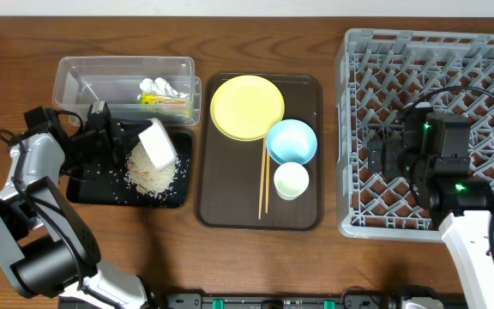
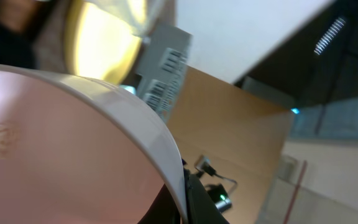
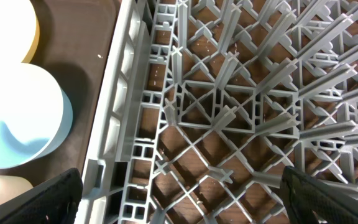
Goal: Sort waste into correct bins and load items into the dishwasher rack
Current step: 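Tip the white bowl over the black tray to dump the rice, then return the emptied white bowl to the brown tray and release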
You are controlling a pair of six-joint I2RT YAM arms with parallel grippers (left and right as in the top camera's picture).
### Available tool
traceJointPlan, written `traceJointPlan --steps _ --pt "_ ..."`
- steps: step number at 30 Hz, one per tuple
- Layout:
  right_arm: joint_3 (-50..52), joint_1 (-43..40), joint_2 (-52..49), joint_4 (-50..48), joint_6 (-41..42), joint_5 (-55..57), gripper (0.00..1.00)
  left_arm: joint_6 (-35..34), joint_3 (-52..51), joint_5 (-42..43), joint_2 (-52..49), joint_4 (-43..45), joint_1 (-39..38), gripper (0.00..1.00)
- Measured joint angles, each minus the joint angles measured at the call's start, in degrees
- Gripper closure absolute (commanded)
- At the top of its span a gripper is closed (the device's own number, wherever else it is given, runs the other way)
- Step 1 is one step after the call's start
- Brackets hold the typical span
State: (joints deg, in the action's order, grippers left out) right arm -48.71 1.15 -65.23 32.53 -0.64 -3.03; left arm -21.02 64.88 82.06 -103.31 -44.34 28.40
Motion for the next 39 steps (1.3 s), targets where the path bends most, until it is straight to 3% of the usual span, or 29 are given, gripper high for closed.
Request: traceJointPlan --steps 7,29,34,39 --pt "0.0 0.0 0.0 0.0 0.0 0.0 0.01 -0.9 -0.5 2.7 0.0 8.8 0.0 0.94" --pt "0.0 0.0 0.0 0.1 0.0 0.0 0.01 -3.2 -0.5 4.3 0.0 13.3 -0.2 0.94" --pt "0.0 0.0 0.0 0.0 0.0 0.0 0.01 -3.0 -0.5 1.0 0.5 13.3 -3.7 0.95" --pt "0.0 0.0 0.0 0.0 0.0 0.0 0.01 -2.6 -0.6 -8.2 5.7 13.3 -12.3 0.94"
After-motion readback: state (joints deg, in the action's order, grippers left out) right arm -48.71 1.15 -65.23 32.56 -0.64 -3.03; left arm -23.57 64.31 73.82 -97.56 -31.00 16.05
